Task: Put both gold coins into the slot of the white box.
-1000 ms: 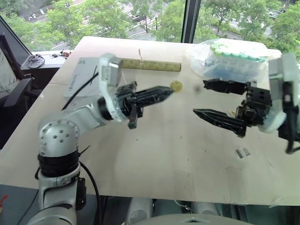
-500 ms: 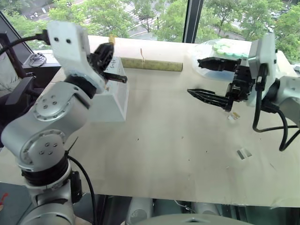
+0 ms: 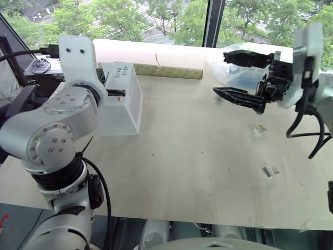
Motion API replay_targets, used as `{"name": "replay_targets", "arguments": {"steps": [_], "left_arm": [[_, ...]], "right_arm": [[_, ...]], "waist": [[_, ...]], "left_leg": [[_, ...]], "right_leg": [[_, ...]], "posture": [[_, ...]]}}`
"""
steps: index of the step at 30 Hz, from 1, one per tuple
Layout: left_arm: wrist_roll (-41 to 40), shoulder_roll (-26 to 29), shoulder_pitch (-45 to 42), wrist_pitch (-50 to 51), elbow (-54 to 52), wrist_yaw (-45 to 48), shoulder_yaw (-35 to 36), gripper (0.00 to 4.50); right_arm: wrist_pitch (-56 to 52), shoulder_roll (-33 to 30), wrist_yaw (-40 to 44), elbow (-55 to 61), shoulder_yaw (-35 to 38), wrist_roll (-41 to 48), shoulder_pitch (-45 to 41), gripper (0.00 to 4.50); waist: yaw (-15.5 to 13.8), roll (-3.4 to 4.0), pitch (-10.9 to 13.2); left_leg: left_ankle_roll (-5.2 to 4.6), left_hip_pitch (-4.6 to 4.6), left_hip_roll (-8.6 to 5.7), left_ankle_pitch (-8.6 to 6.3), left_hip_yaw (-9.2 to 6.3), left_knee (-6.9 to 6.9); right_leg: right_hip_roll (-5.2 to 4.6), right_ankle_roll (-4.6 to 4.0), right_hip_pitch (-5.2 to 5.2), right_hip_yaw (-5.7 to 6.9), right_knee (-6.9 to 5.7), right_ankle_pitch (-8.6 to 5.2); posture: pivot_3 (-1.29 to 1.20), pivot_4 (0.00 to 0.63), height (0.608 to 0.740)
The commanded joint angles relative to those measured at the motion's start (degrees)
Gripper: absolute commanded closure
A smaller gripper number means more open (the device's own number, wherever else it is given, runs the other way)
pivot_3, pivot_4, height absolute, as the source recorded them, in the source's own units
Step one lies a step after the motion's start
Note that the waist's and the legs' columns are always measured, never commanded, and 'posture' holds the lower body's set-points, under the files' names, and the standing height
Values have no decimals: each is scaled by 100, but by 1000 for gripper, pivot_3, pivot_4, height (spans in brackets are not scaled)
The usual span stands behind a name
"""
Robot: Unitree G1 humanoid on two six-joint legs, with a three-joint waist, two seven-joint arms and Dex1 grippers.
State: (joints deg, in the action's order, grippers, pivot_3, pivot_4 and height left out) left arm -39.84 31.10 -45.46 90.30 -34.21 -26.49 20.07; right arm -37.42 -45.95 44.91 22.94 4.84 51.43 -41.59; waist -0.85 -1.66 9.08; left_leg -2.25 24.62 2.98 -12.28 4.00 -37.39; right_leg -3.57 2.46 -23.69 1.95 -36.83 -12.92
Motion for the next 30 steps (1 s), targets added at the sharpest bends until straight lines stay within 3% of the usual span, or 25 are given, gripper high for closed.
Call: {"name": "replay_targets", "arguments": {"steps": [1, 11, 27, 30], "left_arm": [[376, 48, -125, 203, 68, 275, 75, 4500], [773, 207, 36, 220, 200, 912, -132, 4500], [903, 247, 127, 220, 442, 1069, -312, 4500], [936, 233, 87, 220, 345, 1095, -285, 3734]], "right_arm": [[77, -122, 149, 26, 287, -100, -33, 133], [70, -109, 276, 112, 365, -165, 187, 133], [-33, -175, 376, 198, 453, -166, 293, 133], [-84, -168, 355, 199, 433, -160, 250, 65]], "waist": [[2, 0, 0], [3, -1, 1], [4, -1, 1], [4, -1, 1]], "left_leg": [[0, 0, 0, 0, 1, 0], [0, 0, 3, 0, -1, 0], [-1, -4, 8, -1, 0, 0], [-1, -4, 7, -1, 1, 0]], "right_leg": [[0, 0, 0, 0, 0, 0], [-3, -1, -1, -3, 0, 1], [-7, -1, -1, -5, -3, 0], [-7, -1, 0, -5, -4, 0]], "posture": [[0, 150, 740], [0, 150, 740], [0, 150, 740], [0, 150, 740]]}}
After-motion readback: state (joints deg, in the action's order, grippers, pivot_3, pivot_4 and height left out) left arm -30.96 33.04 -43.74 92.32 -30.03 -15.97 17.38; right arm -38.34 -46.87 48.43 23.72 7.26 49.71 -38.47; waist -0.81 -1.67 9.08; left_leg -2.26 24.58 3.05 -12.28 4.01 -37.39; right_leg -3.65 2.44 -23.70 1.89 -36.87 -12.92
